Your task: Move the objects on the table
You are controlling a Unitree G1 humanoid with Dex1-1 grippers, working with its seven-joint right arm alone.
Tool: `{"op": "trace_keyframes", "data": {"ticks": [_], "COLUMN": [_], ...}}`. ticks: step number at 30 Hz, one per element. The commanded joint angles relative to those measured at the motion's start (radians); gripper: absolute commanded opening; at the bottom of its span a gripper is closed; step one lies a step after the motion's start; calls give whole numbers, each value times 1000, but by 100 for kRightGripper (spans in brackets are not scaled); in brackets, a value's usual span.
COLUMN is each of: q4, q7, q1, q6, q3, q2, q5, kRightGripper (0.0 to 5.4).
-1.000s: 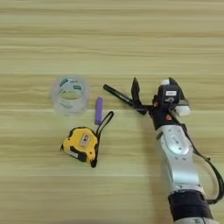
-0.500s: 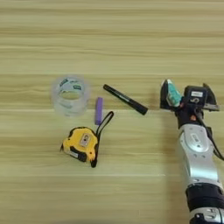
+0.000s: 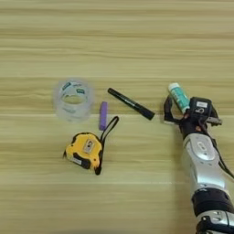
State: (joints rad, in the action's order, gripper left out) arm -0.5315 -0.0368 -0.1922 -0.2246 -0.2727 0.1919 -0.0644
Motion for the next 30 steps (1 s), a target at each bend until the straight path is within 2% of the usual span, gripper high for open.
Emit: {"op": "trace_keyframes", "data": {"ticks": [1, 10, 20, 30], "q4": [16, -20, -17, -1], "q7": [8, 53, 103, 141], "q1": [-76, -85, -85, -76], "q6": [13, 60, 101, 124], "q3": [-3, 2, 12, 31], "q2": [21, 14, -2, -14], "q5": [-18, -57, -94, -94], "kRightGripper": [534, 534, 440, 306]}}
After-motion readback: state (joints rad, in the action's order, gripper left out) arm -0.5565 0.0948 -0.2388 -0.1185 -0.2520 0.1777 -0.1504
